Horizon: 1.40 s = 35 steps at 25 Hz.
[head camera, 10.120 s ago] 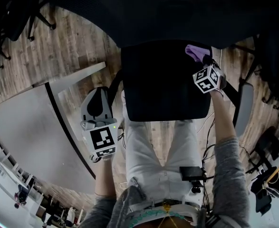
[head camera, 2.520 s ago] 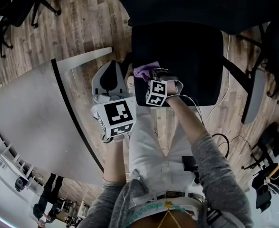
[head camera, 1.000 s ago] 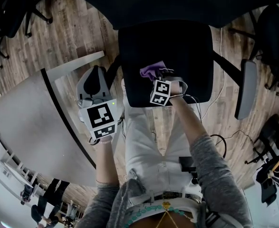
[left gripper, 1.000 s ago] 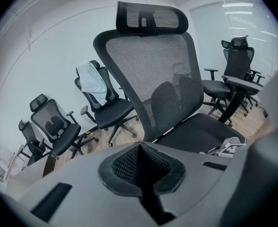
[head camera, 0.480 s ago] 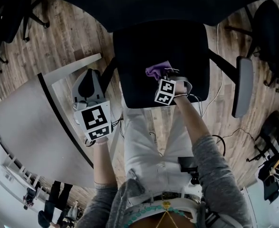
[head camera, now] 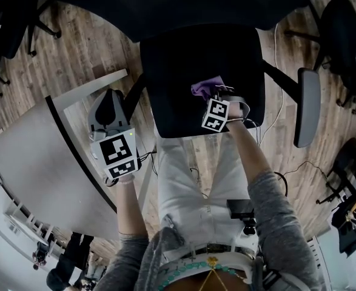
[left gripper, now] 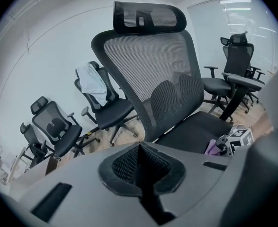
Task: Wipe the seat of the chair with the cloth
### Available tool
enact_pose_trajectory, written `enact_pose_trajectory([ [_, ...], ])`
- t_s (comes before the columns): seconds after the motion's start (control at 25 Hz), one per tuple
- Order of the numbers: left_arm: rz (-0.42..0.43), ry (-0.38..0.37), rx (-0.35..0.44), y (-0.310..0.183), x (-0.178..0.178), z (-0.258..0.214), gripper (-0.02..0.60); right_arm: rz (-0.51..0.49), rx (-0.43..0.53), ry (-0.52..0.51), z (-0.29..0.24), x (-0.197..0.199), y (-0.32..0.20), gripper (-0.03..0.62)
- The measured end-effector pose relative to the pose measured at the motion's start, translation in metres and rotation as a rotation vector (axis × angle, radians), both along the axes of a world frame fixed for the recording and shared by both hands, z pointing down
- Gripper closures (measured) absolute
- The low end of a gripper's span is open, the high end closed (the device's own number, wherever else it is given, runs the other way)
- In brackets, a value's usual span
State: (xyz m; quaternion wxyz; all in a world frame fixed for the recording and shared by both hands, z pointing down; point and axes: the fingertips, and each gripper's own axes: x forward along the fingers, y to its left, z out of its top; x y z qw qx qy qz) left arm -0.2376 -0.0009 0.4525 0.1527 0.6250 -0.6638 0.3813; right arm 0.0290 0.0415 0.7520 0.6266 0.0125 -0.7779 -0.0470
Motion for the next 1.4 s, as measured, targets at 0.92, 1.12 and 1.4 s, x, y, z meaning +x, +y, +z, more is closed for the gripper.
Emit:
enact_pose_trajectory([
  [0.92, 0.0, -0.019, -0.003, 0.001, 0.0, -0.001, 0.578, 0.1, 0.033, 0.069, -0.005, 0.08, -0.025, 0.546],
  [1.12, 0.003, -0.01, -0.002, 0.0, 0.002, 0.0, 0.578, 0.135, 0.034, 0.106, -0.009, 0.111, -0.029, 0.546],
  [1.4, -0.001, -0.003, -0.002, -0.001, 0.005, -0.001, 0.578, 0.184, -0.003, 0.126, -0.013, 0.144, -0.036, 0.546],
])
